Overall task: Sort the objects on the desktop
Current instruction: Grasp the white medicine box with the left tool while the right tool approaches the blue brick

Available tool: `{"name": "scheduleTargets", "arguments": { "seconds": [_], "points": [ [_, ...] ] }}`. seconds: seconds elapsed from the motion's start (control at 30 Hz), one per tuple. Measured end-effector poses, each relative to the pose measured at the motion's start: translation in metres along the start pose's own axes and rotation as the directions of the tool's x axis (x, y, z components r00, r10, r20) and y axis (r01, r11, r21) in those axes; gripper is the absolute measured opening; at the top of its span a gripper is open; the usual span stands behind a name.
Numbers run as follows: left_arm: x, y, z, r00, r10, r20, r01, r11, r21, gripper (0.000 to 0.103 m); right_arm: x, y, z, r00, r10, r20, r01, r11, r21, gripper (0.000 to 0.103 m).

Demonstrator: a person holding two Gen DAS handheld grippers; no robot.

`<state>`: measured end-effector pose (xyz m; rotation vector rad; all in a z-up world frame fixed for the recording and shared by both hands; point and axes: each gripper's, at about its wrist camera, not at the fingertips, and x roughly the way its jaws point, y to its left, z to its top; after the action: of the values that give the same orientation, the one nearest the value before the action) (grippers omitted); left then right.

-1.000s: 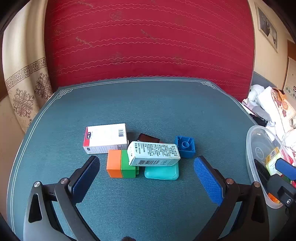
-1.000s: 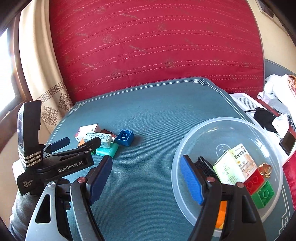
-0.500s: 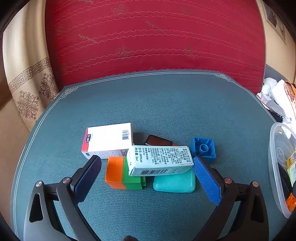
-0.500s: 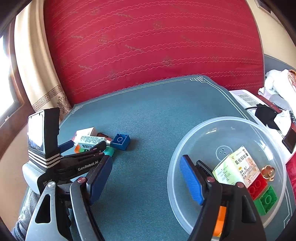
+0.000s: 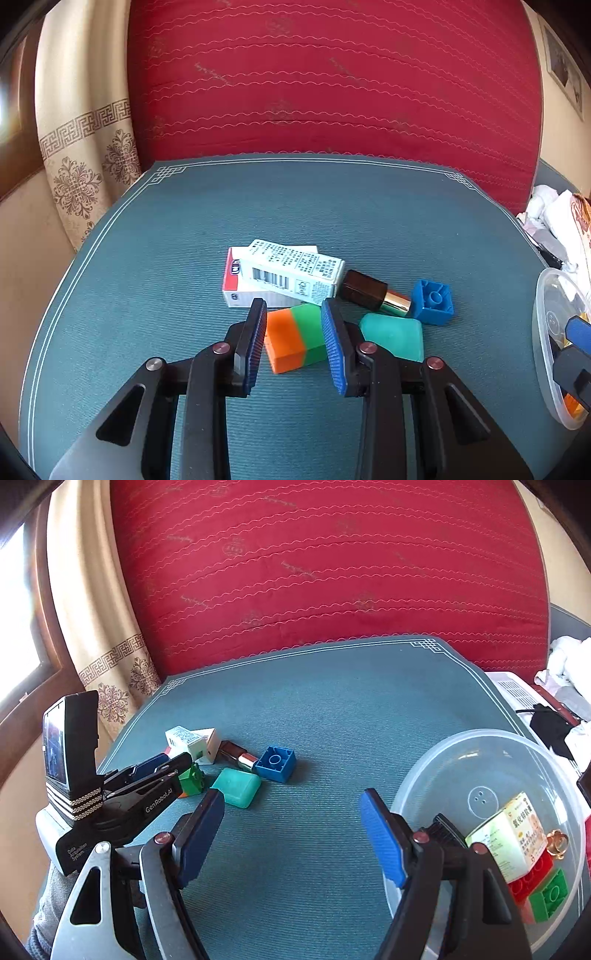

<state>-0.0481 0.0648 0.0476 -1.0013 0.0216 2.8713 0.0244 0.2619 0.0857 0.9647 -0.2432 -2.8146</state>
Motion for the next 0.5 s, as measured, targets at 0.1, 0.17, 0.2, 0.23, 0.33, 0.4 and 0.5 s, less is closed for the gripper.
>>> {"name": "scheduleTargets", "arguments": {
  "seconds": [0.1,0.17,0.2,0.23,0.33,0.4,0.5],
  "points": [
    [-0.003,0.014,-0.003,1.000,-0.006,-0.002,0.006,0.999,-0.032,0.034,0.008,0.007,-0.002,1.000,0.012,-0.022,-0.012,1.000,-0.011,0.079],
    [-0.005,0.023,-0.004,1.000,-0.030,-0.003,0.030,0.997,-0.068,0.034,0.014,0.010,-0.002,0.999,0.019,-0.037,-0.020,1.000,-0.012,0.079],
    [-0.005,0.027,-0.004,0.999,-0.052,-0.009,0.051,0.995,-0.091,0.037,0.016,0.012,-0.003,0.999,0.022,-0.044,-0.022,1.000,-0.014,0.079],
    [-0.004,0.031,-0.003,0.997,-0.076,-0.017,0.074,0.990,-0.119,0.051,0.019,0.014,-0.003,0.998,0.024,-0.050,-0.025,1.000,-0.017,0.079],
    [-0.003,0.039,-0.002,0.991,-0.131,-0.010,0.127,0.976,-0.175,0.071,0.027,0.017,-0.006,0.997,0.033,-0.075,-0.034,0.999,-0.016,0.079],
    [-0.005,0.035,0.000,0.991,-0.131,0.006,0.130,0.979,-0.160,0.072,0.031,0.019,-0.008,0.996,0.032,-0.085,-0.034,0.999,-0.018,0.079],
    [-0.005,0.025,0.006,0.993,-0.119,0.023,0.120,0.988,-0.097,0.088,0.037,0.020,-0.010,0.994,0.039,-0.102,-0.041,0.999,-0.019,0.079]
  ]
}}
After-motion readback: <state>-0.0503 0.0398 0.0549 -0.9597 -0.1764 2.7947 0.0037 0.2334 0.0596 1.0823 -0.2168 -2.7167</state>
